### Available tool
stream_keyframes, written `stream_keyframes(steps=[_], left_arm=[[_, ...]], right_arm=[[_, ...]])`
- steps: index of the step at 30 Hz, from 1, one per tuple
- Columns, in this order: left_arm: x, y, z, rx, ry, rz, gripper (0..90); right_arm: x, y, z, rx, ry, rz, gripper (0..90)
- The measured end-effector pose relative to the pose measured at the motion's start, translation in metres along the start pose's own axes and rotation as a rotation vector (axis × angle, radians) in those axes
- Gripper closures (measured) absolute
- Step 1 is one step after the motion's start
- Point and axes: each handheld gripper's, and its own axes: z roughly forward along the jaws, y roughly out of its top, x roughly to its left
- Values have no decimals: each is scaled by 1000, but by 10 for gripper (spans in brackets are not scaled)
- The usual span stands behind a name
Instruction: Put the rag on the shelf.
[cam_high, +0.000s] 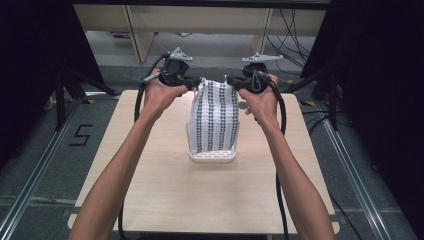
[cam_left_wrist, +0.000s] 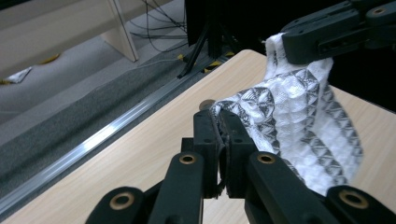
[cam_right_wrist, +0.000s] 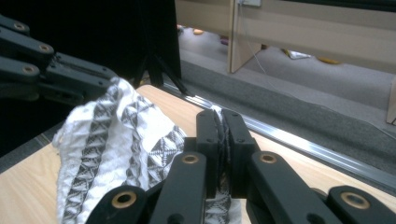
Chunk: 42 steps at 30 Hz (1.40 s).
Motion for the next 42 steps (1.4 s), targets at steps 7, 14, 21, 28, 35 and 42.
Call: stream_keyframes(steps=[7, 14, 21, 28, 35, 42], left_arm=[[12, -13, 13, 16, 12, -63, 862], [19, -25, 28, 61, 13, -72, 857], [23, -35, 42, 84, 7, -106, 810], [25, -41, 48, 101, 50, -204, 430], [27, -43, 42, 103, 49, -215, 347], [25, -48, 34, 104, 28, -219, 326]], right_arm=[[-6, -5, 22, 51, -3, 15, 867], [-8, -12, 39, 108, -20, 24, 848], [-13, -21, 51, 144, -56, 60, 738], [-16, -27, 55, 155, -85, 79, 636], [-16, -24, 47, 139, -75, 79, 574], [-17, -24, 34, 135, -66, 76, 533]])
